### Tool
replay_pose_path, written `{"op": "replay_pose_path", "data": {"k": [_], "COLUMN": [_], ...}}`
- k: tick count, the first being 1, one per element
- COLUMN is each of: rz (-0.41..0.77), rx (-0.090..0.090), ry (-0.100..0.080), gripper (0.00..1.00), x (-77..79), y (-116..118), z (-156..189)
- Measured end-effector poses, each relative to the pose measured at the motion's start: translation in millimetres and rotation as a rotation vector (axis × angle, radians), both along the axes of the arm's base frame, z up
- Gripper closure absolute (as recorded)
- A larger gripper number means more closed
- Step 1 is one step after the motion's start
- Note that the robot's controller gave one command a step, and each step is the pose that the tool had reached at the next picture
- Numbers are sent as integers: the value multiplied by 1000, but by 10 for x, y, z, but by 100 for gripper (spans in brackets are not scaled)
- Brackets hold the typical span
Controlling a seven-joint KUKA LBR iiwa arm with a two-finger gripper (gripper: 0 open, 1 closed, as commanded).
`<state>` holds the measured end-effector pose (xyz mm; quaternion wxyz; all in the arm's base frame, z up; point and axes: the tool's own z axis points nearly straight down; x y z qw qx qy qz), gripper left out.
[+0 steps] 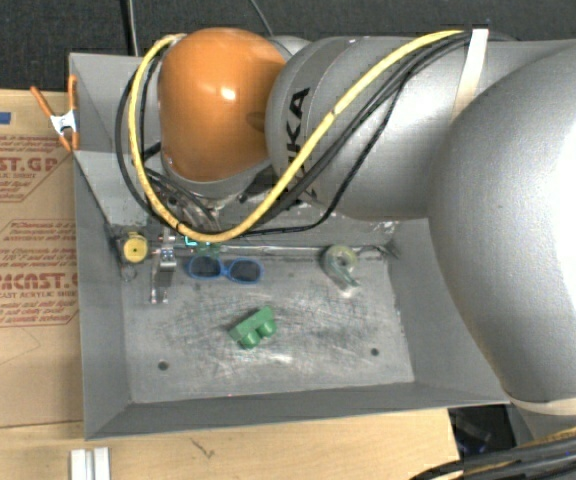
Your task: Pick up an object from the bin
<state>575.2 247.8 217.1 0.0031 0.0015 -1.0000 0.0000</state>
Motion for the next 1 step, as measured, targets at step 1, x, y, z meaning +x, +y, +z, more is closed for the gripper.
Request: {"op": "replay_pose_path", "data": {"k": [1], "rz": [48], "rx": [3], "ry": [-11], "gripper": [0], "x": [168], "y": [-430], "z": [-1451]}}
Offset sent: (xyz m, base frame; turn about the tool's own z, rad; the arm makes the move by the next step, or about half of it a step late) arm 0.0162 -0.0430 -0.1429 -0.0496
